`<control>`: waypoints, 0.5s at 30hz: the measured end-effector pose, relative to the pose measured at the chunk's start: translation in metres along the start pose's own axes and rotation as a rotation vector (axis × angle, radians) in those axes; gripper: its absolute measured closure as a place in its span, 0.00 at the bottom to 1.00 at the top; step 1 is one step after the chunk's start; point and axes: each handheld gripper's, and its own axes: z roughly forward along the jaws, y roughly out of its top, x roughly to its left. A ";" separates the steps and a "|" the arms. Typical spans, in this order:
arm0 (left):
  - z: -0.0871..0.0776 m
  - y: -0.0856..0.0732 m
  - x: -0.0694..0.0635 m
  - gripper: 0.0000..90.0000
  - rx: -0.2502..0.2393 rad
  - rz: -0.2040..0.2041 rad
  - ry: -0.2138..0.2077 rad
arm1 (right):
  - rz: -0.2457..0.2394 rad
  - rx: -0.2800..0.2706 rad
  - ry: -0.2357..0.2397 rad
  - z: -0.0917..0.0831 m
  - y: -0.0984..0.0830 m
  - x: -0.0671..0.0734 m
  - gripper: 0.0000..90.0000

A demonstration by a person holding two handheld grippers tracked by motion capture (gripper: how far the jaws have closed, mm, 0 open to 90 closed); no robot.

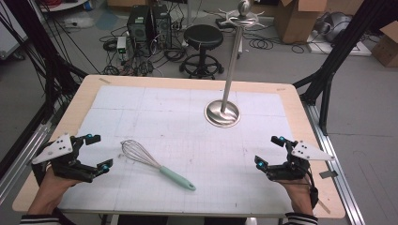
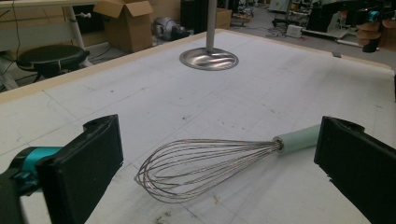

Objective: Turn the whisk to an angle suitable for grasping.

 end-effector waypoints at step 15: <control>0.002 0.009 0.003 0.02 -0.045 0.013 -0.030 | 0.006 -0.002 -0.005 -0.005 -0.001 -0.002 0.00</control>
